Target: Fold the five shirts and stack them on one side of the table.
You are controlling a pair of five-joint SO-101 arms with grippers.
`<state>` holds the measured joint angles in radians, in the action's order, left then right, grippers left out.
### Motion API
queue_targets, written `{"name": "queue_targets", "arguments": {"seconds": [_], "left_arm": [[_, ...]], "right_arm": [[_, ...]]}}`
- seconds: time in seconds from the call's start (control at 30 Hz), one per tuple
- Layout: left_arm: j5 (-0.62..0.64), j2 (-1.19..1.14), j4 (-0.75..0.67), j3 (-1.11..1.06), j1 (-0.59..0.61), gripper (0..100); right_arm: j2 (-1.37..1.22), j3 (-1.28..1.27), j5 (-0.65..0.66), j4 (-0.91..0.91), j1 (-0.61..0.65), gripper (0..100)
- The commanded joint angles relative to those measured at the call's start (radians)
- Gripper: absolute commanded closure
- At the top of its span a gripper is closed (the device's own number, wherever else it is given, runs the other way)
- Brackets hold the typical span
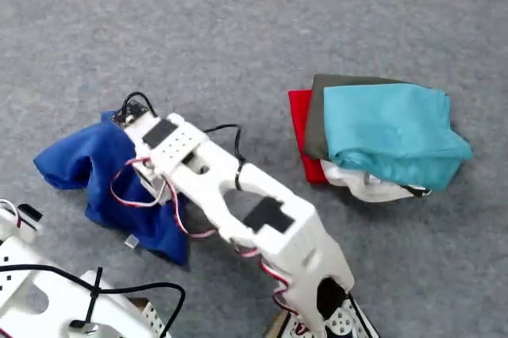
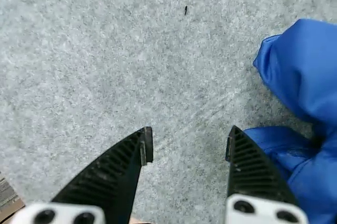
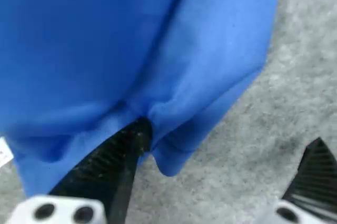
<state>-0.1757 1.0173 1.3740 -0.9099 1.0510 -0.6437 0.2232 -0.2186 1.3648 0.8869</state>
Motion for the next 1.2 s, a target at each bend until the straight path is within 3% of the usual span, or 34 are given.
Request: {"name": "queue_targets", "arguments": {"seconds": [0.0,0.13,0.2,0.4,0.5,0.7,1.03,1.17], "left_arm": [[0.000,0.015,-0.012,0.002,0.005,77],[0.002,0.015,-0.011,0.002,0.003,77],[0.002,0.013,-0.011,0.000,0.003,77],[0.002,0.013,-0.008,-0.002,0.005,77],[-0.002,0.013,-0.012,-0.026,0.003,77],[-0.006,0.013,-0.014,-0.078,0.003,77],[-0.006,0.013,-0.015,-0.072,0.000,77],[0.002,0.015,-0.048,-0.077,-0.080,77]], "right_arm": [[-0.096,0.113,-0.005,0.141,-0.047,57.4],[-0.185,0.231,-0.011,0.249,-0.048,57.8],[-0.211,0.286,-0.011,0.276,-0.050,62.6],[-0.263,0.374,-0.003,0.384,-0.044,99.8],[-0.275,0.386,-0.009,0.417,-0.048,96.0],[-0.154,0.380,-0.009,0.422,-0.094,99.8],[0.447,0.387,-0.003,0.417,-0.165,99.7],[0.628,0.380,-0.002,0.373,-0.206,99.6]]}}
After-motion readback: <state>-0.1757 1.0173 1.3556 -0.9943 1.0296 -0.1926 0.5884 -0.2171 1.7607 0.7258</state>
